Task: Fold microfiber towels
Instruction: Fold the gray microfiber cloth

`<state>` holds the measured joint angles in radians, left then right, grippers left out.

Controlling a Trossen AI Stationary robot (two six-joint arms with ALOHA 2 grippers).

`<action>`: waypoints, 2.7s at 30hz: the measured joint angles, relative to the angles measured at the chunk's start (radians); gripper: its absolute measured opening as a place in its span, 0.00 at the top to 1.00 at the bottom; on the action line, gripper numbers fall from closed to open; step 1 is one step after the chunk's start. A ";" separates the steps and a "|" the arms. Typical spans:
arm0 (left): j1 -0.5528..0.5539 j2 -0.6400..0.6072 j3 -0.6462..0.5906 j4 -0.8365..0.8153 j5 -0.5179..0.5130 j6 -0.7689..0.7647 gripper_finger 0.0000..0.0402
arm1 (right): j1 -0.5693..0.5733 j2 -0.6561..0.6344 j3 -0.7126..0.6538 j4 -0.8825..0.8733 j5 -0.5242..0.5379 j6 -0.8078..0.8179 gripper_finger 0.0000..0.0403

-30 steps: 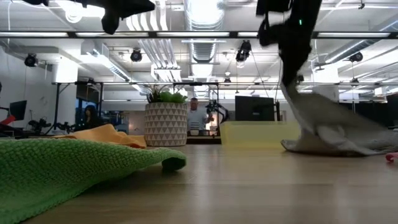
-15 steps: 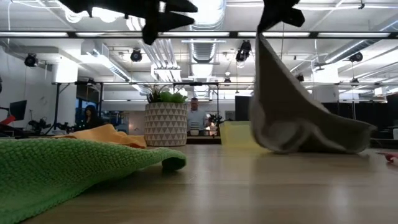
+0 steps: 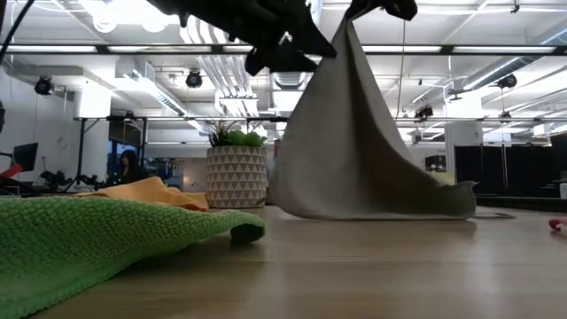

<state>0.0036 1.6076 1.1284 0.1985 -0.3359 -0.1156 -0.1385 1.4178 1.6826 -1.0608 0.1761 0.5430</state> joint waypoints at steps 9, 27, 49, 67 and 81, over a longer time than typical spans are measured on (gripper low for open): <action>0.028 0.005 -0.047 -0.086 0.057 -0.008 0.39 | 0.042 -0.009 0.017 -0.015 -0.041 -0.094 0.98; 0.122 0.147 -0.089 -0.076 0.804 0.077 0.40 | 0.132 -0.026 0.041 -0.007 -0.191 -0.274 0.98; 0.120 0.156 -0.094 -0.242 0.899 0.138 0.99 | 0.133 -0.069 0.042 -0.023 -0.180 -0.214 0.98; 0.120 -0.442 -0.095 -0.703 0.380 0.326 1.00 | 0.132 -0.069 -0.039 -0.043 0.062 -0.286 0.98; 0.121 -0.590 0.109 -0.785 -0.094 0.596 1.00 | 0.092 -0.094 -0.008 -0.056 0.382 -0.627 0.98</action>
<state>0.1242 1.0175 1.2376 -0.5869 -0.4296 0.4806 -0.0462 1.3238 1.6747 -1.1170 0.5578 -0.0842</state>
